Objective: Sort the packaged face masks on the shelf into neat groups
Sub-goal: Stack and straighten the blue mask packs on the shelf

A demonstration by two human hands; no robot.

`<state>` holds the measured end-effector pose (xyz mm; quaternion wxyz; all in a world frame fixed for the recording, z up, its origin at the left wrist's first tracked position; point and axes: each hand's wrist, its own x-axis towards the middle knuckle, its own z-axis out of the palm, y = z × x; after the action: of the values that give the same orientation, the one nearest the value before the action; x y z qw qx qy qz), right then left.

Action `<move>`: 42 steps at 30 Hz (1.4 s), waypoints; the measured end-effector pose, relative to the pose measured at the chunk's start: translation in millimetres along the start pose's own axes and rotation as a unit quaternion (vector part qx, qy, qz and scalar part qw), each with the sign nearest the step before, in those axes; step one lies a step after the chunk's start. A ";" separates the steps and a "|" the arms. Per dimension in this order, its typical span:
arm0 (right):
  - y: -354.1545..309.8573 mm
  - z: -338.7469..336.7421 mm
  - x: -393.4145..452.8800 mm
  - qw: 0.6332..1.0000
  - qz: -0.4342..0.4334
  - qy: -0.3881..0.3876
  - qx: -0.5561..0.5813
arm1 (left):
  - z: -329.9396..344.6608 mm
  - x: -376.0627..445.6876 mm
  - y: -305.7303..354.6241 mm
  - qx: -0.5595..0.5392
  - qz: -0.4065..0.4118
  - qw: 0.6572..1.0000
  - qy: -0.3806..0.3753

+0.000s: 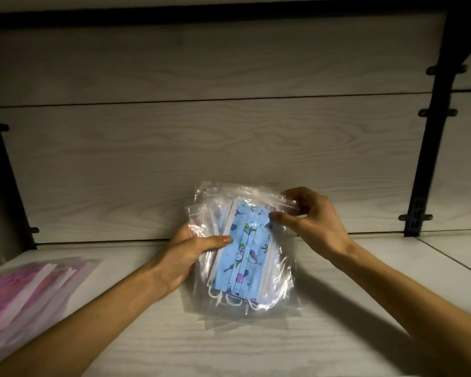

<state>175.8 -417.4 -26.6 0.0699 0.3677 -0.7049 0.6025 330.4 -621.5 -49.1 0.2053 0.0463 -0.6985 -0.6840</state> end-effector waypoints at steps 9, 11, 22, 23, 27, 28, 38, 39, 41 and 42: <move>16.7 -8.2 4.2 0.996 0.085 -0.027 0.007 | -5.7 3.5 -3.3 -0.033 -0.034 0.997 0.053; 18.8 -12.8 7.6 0.996 0.086 -0.001 -0.031 | -7.8 5.0 -5.8 -0.010 -0.037 0.996 0.084; -0.2 -10.6 -0.5 0.982 0.154 -0.093 0.059 | -2.3 0.3 -2.9 0.048 0.022 0.998 0.042; -1.5 -10.4 -1.2 0.982 0.153 -0.089 0.061 | -1.2 -0.5 -2.3 0.047 0.028 0.998 0.042; -0.4 -10.4 -1.8 0.995 0.085 -0.003 -0.053 | 1.1 -3.7 1.0 0.044 0.019 0.997 0.058; 0.4 -10.8 -1.5 0.995 0.067 0.007 -0.070 | 1.4 -4.5 1.7 0.041 0.010 0.997 0.068; 7.5 -11.8 -0.9 0.997 0.082 -0.008 -0.008 | 0.0 -3.8 0.1 0.028 0.001 0.997 0.076; 7.3 -12.3 -1.0 0.996 0.085 -0.005 -0.002 | -0.2 -3.5 0.1 0.024 0.000 0.997 0.076; 6.9 -12.6 -1.5 0.996 0.088 -0.004 0.002 | -0.5 -3.0 -0.1 0.024 -0.003 0.997 0.068; 6.5 -12.1 -1.7 0.996 0.087 -0.005 0.000 | -0.6 -3.1 0.0 0.026 -0.003 0.998 0.065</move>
<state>169.0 -405.7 -29.5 0.0138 0.3076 -0.7345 0.6048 333.5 -621.0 -49.7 0.2470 0.0985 -0.7007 -0.6620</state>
